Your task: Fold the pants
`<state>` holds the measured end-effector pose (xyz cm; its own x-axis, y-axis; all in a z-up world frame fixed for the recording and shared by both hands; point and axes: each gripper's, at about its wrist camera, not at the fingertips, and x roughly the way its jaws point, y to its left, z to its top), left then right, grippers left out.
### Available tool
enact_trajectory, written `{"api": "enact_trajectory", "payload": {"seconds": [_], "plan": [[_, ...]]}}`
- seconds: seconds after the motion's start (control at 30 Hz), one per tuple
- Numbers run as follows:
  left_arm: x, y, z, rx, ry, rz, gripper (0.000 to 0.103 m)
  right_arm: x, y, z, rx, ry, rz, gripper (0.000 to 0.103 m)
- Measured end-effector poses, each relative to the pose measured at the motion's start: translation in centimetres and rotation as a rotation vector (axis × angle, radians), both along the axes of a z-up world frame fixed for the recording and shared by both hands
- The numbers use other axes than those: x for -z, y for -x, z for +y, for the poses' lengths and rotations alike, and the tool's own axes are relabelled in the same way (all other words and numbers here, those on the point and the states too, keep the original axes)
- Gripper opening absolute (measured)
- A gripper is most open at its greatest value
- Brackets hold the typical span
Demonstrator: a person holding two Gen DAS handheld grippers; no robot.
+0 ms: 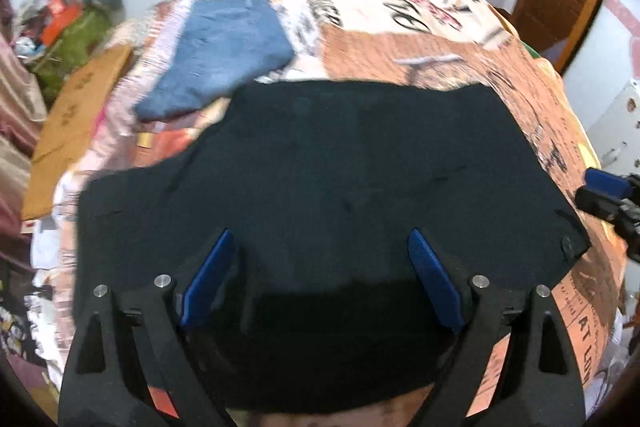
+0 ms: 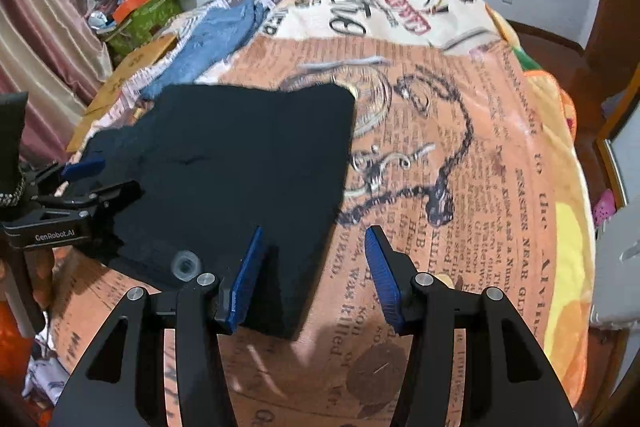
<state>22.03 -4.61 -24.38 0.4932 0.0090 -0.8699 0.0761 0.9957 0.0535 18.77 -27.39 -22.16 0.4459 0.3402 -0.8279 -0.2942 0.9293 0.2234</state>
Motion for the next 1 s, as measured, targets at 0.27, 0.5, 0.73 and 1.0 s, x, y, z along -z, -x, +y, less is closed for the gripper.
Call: {"api": "enact_trajectory", "payload": {"seconds": [0.27, 0.5, 0.73, 1.0], "plan": [[-4.3, 2.5, 6.5, -0.128, -0.040, -0.117, 0.090, -4.3, 0.1, 2.7, -0.037, -0.068, -0.104, 0.049], [-5.5, 5.2, 13.9, -0.271, 0.037, -0.124, 0.098, -5.7, 0.2, 7.0, -0.124, -0.119, -0.143, 0.053], [-2.1, 7.7, 19.4, -0.396, 0.163, -0.035, 0.098, -3.9, 0.1, 11.7, -0.223, -0.115, -0.090, 0.054], [2.2, 9.4, 23.0, -0.489, 0.412, 0.059, 0.098, -0.3, 0.0, 14.0, -0.245, -0.074, 0.031, 0.054]]}}
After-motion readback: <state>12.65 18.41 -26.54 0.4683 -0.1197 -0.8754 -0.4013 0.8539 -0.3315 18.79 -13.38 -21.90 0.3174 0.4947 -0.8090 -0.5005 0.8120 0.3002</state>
